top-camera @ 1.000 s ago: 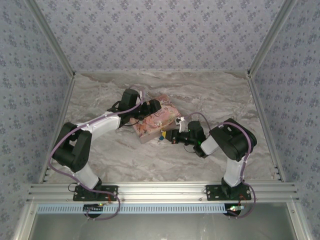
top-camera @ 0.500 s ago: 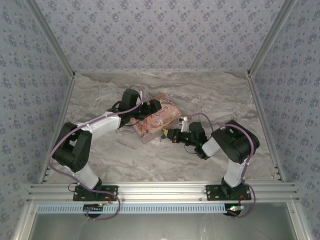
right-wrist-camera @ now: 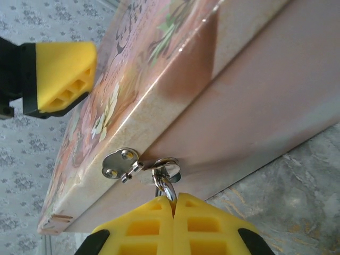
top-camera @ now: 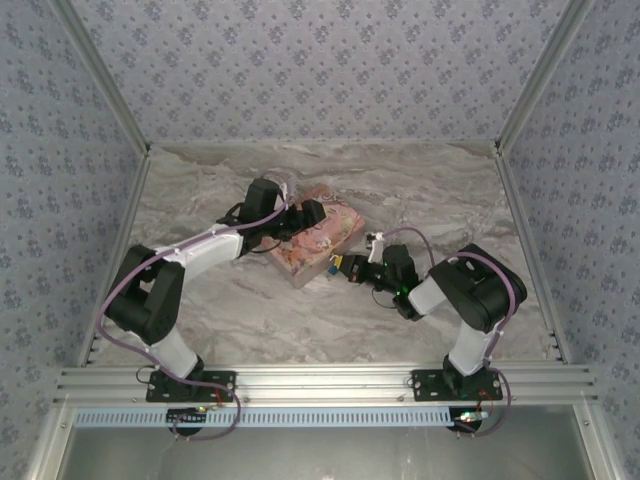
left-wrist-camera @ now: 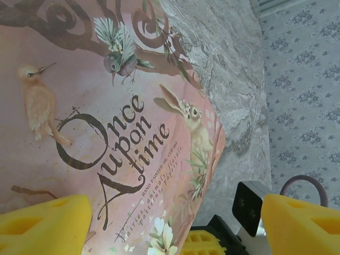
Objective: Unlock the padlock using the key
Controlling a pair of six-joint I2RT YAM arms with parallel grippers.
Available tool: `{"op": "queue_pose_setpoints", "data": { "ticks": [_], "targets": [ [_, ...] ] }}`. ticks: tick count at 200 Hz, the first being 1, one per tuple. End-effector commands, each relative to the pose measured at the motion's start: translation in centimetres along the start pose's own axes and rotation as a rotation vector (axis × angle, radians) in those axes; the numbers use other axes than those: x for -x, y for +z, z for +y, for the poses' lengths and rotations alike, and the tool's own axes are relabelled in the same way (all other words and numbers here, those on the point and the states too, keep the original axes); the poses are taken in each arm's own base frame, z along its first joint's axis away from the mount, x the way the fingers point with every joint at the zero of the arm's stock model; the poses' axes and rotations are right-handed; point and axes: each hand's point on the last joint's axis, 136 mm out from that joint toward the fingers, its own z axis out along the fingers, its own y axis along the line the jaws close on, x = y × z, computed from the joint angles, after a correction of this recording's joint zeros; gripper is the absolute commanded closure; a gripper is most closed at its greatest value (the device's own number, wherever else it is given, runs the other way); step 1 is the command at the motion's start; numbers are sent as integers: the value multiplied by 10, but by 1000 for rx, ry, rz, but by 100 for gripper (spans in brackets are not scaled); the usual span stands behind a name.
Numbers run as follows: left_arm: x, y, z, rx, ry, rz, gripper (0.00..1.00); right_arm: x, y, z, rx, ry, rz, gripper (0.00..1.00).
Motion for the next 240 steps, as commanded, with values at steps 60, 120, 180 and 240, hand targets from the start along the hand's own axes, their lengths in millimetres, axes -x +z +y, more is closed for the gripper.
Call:
{"op": "queue_pose_setpoints", "data": {
  "ticks": [60, 120, 180, 240],
  "targets": [
    [-16, 10, 29, 78, -41, 54, 16, 35, 3, 2, 30, 101, -110, 100],
    [-17, 13, 40, 95, -55, 60, 16, 50, 1, -14, 4, 149, -133, 100],
    [-15, 12, 48, 108, -70, 57, 16, 60, -9, -30, -33, 167, -161, 100],
    [3, -8, 21, 24, -54, -46, 16, 49, -32, -29, -122, 78, -113, 100]
  ]
}}
